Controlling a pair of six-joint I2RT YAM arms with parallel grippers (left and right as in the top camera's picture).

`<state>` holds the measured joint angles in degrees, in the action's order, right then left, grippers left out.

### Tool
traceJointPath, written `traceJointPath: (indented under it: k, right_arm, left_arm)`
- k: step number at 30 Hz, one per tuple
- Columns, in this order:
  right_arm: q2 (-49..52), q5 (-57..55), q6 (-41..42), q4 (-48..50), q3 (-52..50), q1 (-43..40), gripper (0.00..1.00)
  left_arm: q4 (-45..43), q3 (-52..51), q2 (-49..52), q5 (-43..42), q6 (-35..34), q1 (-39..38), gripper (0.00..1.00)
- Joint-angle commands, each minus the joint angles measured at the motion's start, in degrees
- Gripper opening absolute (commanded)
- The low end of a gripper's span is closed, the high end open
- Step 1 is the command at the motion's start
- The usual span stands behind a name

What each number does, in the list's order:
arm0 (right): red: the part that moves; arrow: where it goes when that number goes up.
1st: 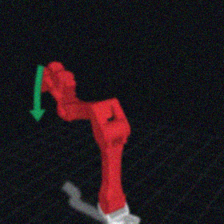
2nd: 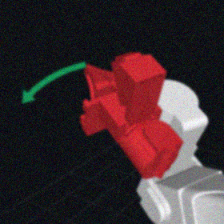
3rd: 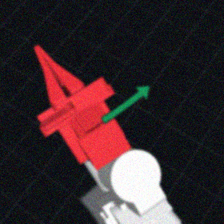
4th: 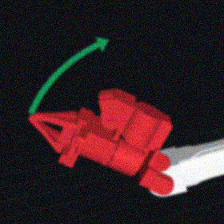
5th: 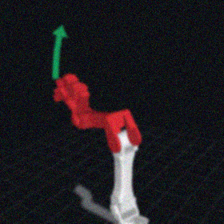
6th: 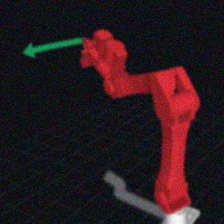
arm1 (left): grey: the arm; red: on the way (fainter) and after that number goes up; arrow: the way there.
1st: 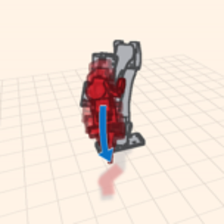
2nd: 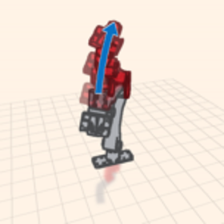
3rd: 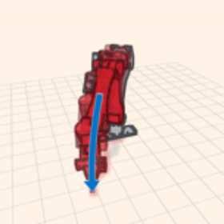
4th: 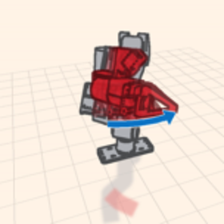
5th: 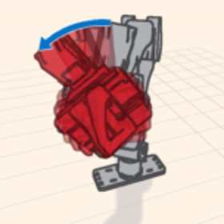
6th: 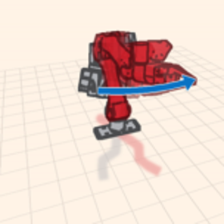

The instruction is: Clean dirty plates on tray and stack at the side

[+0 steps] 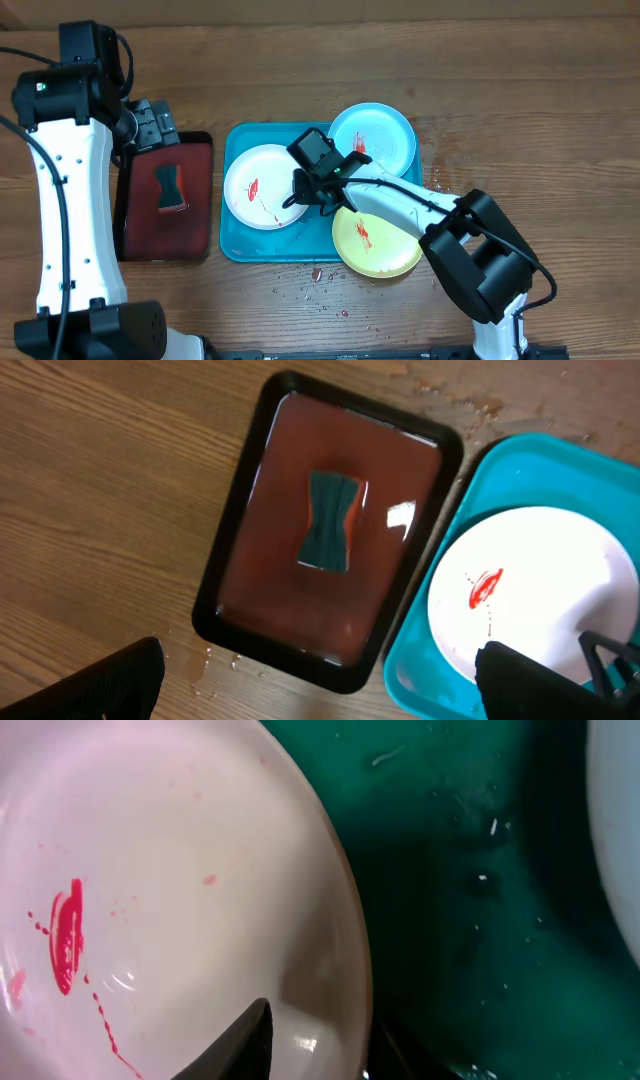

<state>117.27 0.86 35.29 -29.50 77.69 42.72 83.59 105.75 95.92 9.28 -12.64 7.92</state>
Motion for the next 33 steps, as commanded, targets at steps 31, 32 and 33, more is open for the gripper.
traceJointPath:
  k: [31,32,33]
  right_arm:
    - [2.9,-3.4,-1.2,-1.2,1.4,0.1,0.04]
    - [2.9,-3.4,-1.2,-1.2,1.4,0.1,0.04]
    - [2.9,-3.4,-1.2,-1.0,1.4,0.0,0.04]
  left_arm:
    - [0.0,-2.8,20.5,-2.8,10.4,5.0,0.46]
    - [-0.1,-3.3,20.5,-3.5,10.4,5.4,0.45]
    - [-0.3,-3.8,20.5,-4.0,10.4,5.7,0.44]
